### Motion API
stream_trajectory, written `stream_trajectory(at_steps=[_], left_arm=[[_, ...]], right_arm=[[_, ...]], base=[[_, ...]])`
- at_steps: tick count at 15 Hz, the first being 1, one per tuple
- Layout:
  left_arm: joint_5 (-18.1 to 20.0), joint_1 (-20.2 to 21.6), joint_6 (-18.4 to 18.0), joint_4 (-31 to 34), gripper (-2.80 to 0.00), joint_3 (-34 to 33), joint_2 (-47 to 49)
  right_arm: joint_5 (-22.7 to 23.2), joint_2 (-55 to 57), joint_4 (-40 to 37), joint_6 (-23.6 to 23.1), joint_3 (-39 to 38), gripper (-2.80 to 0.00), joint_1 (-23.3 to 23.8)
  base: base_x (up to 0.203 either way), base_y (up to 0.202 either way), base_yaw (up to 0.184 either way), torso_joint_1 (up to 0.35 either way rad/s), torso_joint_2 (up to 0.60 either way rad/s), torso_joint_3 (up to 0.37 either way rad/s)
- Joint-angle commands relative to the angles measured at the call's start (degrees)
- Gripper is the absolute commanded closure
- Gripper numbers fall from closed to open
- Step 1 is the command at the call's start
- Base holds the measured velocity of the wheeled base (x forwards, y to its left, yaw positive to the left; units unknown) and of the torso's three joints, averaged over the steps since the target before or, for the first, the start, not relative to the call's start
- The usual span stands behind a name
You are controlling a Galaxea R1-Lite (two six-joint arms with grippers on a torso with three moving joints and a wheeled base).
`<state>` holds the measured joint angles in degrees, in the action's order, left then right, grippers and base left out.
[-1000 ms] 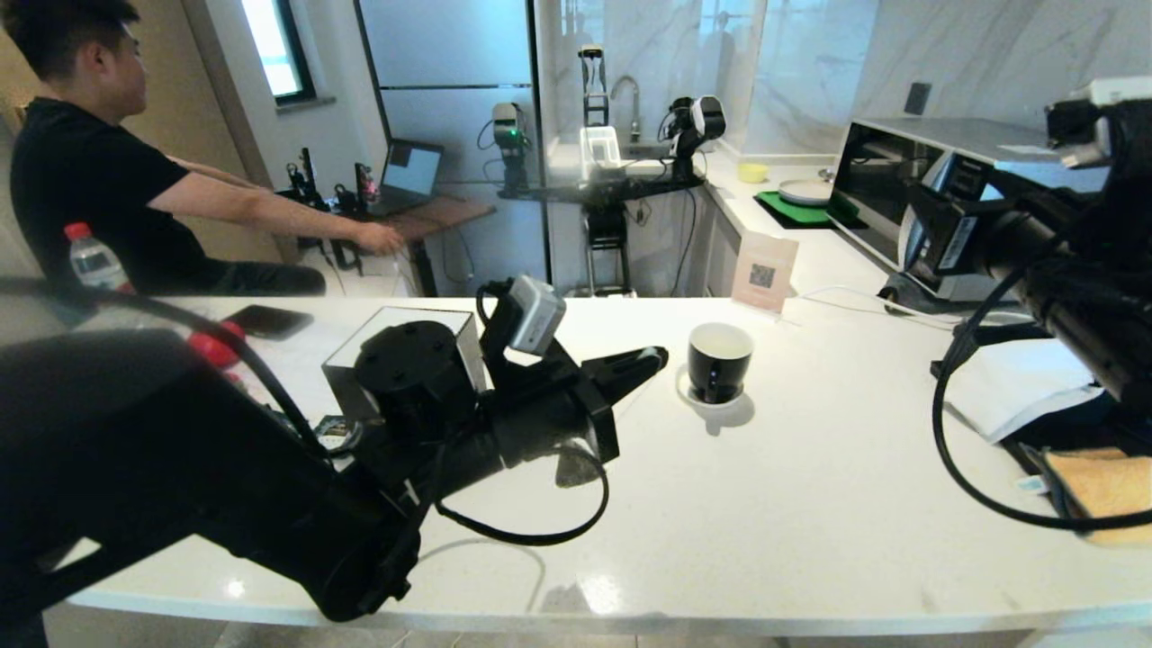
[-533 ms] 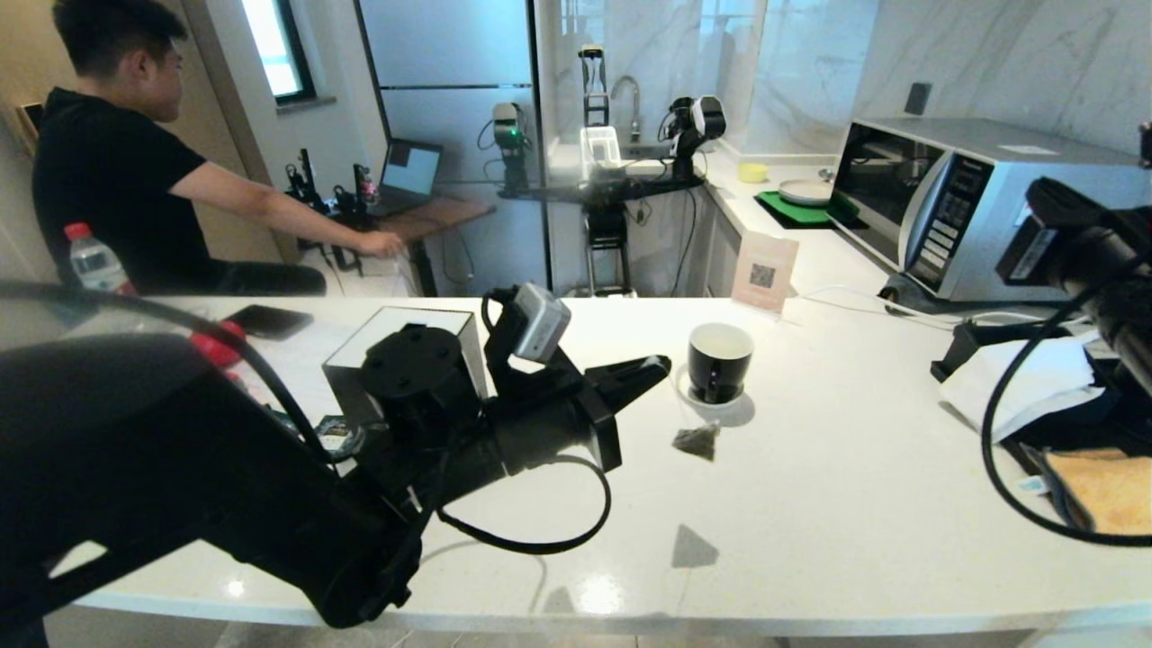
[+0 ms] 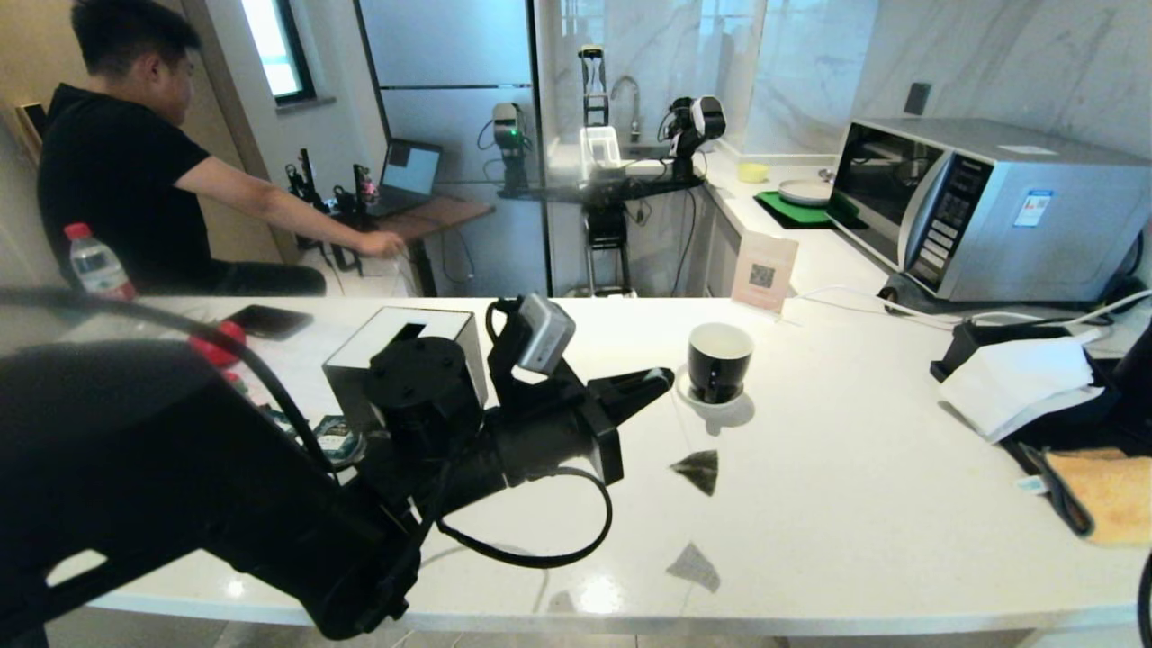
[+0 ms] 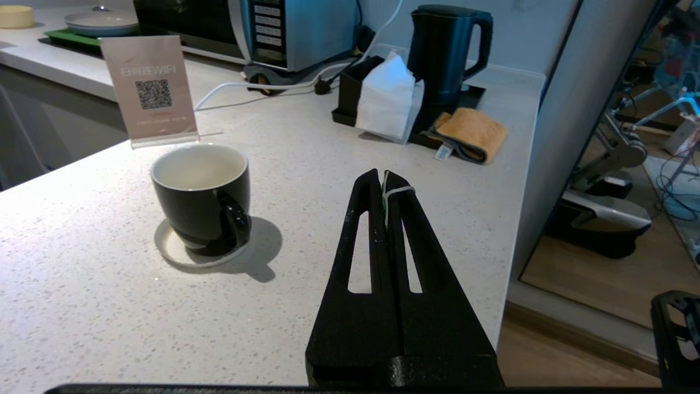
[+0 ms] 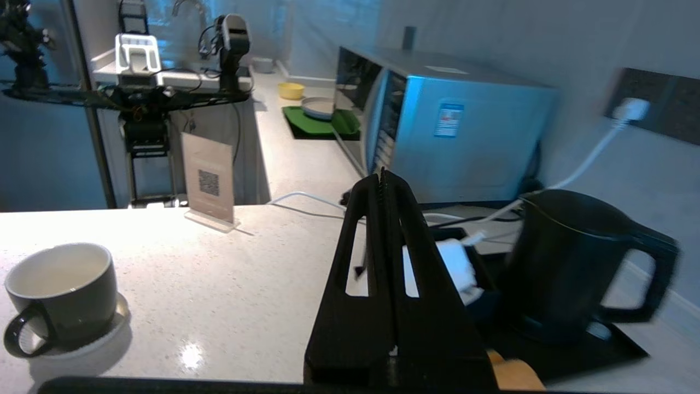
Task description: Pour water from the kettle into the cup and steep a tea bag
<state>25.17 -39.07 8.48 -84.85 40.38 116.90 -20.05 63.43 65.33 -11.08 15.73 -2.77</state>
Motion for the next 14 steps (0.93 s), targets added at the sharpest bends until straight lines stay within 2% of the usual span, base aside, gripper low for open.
stream_trajectory(at_steps=[1,4,7,10,14], left_arm=[[0.14,-0.71,-0.76,-0.49,0.00,-0.53,0.15],[0.14,-1.10,-1.88,-0.40,0.00,-0.83,0.52],[0.14,-1.35,-1.88,-0.49,0.00,-0.40,1.41],[0.14,-1.45,-1.88,-0.40,0.00,0.05,1.67],[0.14,-1.45,-1.88,-0.40,0.00,-0.04,1.85]], right_arm=[[-0.09,-10.18,-0.25,0.03,-6.34,0.00,1.23],[-0.05,-18.10,-3.14,0.09,-13.01,0.00,1.42],[0.19,-25.76,-10.84,0.44,-15.41,0.00,1.31],[1.56,-36.27,-23.07,1.61,-15.66,0.00,1.21],[9.72,-54.09,-44.07,2.36,-15.72,0.00,1.79]], base=[[0.000,0.000,0.000,0.000,0.00,0.000],[0.000,0.000,0.000,0.000,0.00,0.000],[0.000,0.000,0.000,0.000,0.00,0.000],[0.000,0.000,0.000,0.000,0.00,0.000],[0.000,0.000,0.000,0.000,0.00,0.000]])
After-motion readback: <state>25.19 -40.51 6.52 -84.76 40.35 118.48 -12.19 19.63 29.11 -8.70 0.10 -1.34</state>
